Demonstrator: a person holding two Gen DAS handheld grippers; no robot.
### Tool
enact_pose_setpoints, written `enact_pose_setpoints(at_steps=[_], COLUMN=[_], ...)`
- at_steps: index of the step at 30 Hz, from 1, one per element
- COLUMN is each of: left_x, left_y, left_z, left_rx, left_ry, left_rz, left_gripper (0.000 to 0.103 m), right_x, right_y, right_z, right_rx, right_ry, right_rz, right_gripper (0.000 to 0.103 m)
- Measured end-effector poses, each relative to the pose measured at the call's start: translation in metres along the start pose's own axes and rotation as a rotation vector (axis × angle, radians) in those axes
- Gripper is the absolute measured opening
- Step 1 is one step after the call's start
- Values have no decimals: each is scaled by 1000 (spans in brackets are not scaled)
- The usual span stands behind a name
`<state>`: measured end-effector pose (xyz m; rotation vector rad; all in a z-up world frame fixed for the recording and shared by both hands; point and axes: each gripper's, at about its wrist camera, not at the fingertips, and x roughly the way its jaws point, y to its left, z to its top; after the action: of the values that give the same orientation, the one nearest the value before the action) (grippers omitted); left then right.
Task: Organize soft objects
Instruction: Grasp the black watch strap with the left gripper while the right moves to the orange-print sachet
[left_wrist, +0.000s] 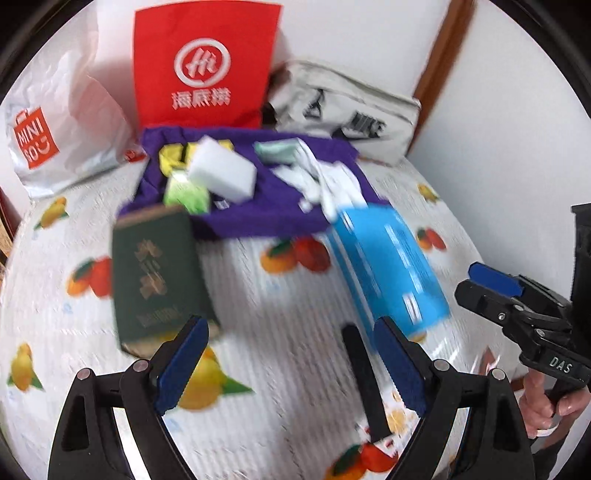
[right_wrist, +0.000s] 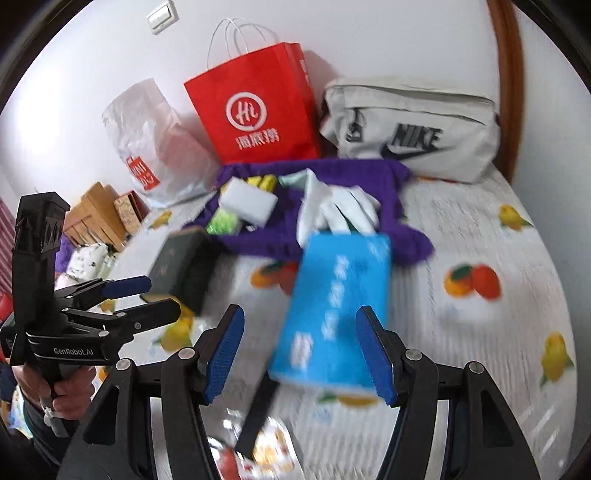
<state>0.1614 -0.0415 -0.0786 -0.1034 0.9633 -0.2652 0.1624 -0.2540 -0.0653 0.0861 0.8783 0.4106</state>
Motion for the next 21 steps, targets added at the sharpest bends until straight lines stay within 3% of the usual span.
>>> enact_pose_setpoints(at_steps=[10,21], left_x=[41,72], left_y=[-46,-61], left_z=[-61,-61], left_rx=[60,135], left_ry=[98,65], left_rz=[23,155], left_gripper=[90,91], right_x=[-28,-12], right_y=[-15,-27], right_z=[-84,-122], right_rx=[-3,47], right_ry=[38,77], right_rz=[-95,-50], right_gripper=[62,62])
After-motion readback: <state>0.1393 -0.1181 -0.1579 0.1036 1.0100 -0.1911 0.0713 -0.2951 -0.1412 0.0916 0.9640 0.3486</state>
